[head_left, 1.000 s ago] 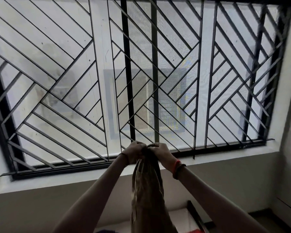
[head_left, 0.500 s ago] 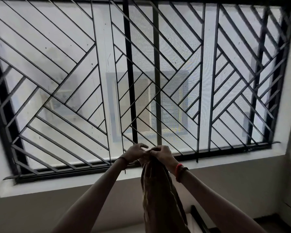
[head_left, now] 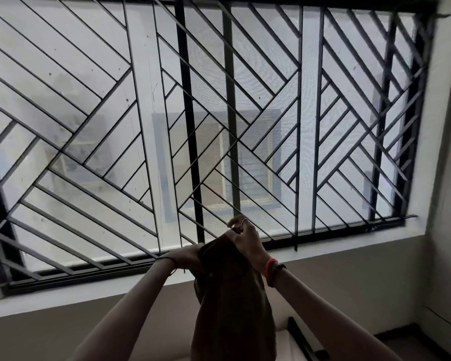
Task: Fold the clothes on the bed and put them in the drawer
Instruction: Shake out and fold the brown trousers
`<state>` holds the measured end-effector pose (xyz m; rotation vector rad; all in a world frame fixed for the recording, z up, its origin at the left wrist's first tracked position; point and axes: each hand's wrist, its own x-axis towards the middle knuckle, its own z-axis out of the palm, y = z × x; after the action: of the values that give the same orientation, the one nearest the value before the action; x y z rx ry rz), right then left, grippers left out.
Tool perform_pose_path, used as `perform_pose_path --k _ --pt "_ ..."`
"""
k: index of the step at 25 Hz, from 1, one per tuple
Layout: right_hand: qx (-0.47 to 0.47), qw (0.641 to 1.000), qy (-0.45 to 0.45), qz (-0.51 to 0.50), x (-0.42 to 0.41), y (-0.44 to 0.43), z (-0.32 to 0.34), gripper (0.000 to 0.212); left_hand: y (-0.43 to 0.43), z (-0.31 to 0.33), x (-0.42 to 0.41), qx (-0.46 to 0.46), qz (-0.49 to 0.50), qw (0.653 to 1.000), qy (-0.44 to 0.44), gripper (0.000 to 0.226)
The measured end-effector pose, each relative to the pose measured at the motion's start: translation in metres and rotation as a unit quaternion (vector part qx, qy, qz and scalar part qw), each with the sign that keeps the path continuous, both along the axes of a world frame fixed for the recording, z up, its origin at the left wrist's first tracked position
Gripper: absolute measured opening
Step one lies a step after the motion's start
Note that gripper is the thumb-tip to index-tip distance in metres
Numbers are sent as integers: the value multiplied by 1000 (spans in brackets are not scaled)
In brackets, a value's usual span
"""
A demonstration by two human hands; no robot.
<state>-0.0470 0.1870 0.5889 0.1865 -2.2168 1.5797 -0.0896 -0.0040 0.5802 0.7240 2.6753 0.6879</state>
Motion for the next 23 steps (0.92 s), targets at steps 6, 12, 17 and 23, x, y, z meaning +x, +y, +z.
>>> perform_pose_path --k 6,12,17,23 --pt "58 998 -32 23 -8 16 -10 17 -1 -9 -7 9 18 1000 -1 64" --pt "181 970 -119 106 -15 30 -33 71 9 -2 -8 19 67 993 92 32" --pt "314 941 -113 57 -15 30 -38 29 13 3 1 -82 77 983 143 37" --pt "347 920 -133 127 -17 18 -44 25 5 -5 3 -157 41 980 118 38"
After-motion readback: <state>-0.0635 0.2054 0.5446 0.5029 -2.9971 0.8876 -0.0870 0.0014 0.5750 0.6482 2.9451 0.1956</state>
